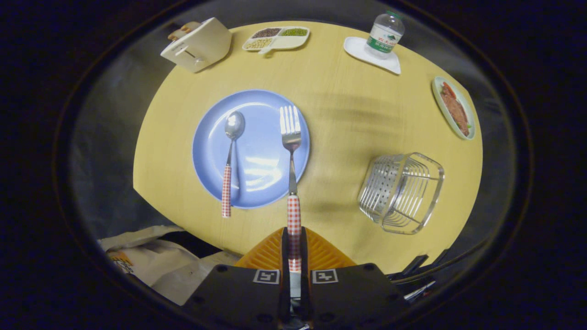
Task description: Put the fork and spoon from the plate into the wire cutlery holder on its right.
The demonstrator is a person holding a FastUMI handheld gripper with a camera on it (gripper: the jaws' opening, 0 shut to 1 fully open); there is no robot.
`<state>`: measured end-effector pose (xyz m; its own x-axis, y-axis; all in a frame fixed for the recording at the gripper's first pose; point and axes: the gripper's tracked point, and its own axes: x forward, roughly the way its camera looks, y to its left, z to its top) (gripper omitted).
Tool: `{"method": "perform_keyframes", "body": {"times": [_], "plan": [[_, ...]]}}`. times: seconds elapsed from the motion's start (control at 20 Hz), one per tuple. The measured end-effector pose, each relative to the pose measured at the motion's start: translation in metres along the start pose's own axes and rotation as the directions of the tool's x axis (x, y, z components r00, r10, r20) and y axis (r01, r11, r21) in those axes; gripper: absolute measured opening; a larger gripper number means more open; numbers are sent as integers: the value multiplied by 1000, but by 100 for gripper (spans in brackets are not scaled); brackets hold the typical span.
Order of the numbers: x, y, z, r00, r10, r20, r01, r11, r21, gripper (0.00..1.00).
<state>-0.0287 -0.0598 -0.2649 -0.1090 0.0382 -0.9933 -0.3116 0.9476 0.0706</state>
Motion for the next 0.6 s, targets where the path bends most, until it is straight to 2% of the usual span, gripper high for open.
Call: {"method": "perform_keyframes", "body": {"times": [0.45, 0.6], "plan": [[-66, -85, -31, 995, -83, -51, 86, 995, 47, 12], [-76, -110, -46, 992, -86, -93, 90, 995, 43, 12]]}}
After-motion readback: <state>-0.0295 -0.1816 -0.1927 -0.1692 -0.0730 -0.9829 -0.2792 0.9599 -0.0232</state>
